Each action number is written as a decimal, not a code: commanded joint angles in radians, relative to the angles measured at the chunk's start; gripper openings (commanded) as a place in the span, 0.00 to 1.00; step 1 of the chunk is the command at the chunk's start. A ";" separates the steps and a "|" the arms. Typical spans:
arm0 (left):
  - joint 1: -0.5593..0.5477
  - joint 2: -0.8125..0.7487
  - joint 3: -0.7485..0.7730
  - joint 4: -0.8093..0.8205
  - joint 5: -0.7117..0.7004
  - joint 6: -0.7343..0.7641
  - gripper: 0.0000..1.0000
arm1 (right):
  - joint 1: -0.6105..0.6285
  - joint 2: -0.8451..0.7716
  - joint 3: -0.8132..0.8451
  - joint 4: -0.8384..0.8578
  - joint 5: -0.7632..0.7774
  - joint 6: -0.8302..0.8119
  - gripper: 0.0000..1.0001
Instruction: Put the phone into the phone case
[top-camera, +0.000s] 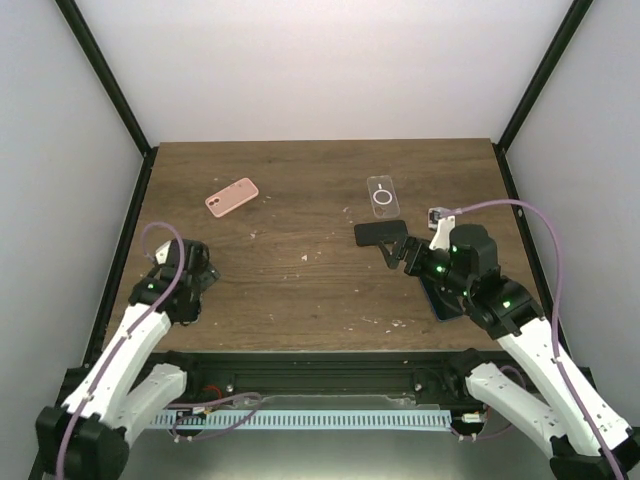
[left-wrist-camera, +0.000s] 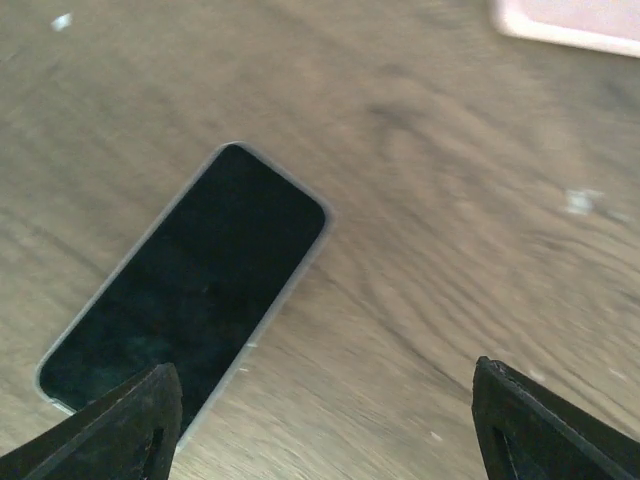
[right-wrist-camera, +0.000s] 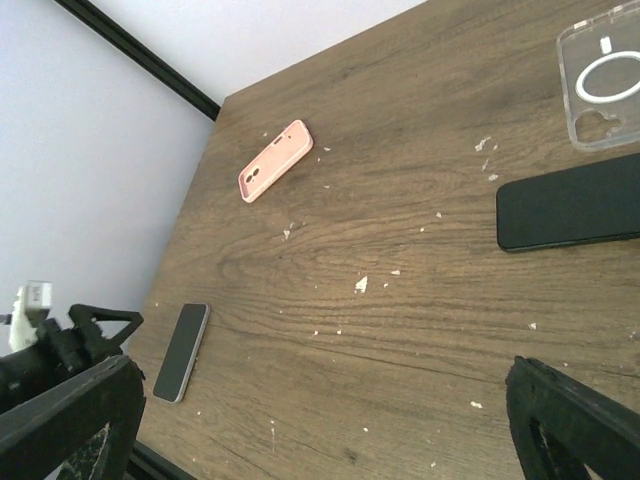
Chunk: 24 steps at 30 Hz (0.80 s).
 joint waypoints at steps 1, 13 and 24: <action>0.159 0.107 -0.044 0.101 0.027 -0.055 0.83 | -0.009 -0.002 -0.013 0.012 -0.021 -0.026 1.00; 0.475 0.291 -0.093 0.231 0.050 -0.096 0.96 | -0.011 0.158 -0.036 -0.100 0.171 -0.002 1.00; 0.488 0.335 -0.153 0.302 0.186 -0.101 0.95 | -0.223 0.550 0.064 -0.010 0.335 -0.220 0.94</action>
